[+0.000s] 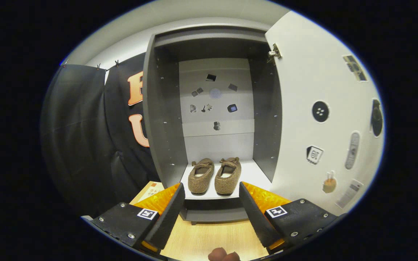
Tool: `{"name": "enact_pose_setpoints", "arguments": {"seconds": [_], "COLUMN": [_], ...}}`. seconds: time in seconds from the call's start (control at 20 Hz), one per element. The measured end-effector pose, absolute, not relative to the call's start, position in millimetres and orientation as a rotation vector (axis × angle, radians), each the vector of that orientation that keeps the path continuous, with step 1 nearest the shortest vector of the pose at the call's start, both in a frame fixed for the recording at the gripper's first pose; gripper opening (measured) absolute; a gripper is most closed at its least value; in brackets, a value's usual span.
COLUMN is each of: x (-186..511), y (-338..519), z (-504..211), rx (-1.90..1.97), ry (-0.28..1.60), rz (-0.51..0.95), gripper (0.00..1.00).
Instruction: Open the shoe cabinet door, grab the shoes and put them into the shoe cabinet, then close the shoe cabinet door.
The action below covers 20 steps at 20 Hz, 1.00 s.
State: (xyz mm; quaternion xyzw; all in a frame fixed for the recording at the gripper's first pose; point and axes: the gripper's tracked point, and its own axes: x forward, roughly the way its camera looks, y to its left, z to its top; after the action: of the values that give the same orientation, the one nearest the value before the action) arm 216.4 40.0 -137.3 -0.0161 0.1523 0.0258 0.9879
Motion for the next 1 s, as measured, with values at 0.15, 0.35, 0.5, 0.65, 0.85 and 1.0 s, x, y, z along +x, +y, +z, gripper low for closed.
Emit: {"name": "enact_pose_setpoints", "arguments": {"seconds": [0.15,0.35,0.5,0.65,0.85,1.0], "x": [180.6,143.6,118.2,91.0,58.7,47.2], "y": [30.3,7.3,-11.3,-30.0,-65.3,-101.7], "z": [-119.3,-97.4,-87.2,-82.3,-72.8,-67.2], "rx": [-0.016,0.025,0.057,0.073,0.084,0.078], "ry": [0.292,0.263,0.261,0.279,0.281,0.272], "rz": [0.042,0.04,0.069,0.133,0.195,0.22], "gripper": [0.93,0.93,0.93,0.93,0.94,0.94]}}
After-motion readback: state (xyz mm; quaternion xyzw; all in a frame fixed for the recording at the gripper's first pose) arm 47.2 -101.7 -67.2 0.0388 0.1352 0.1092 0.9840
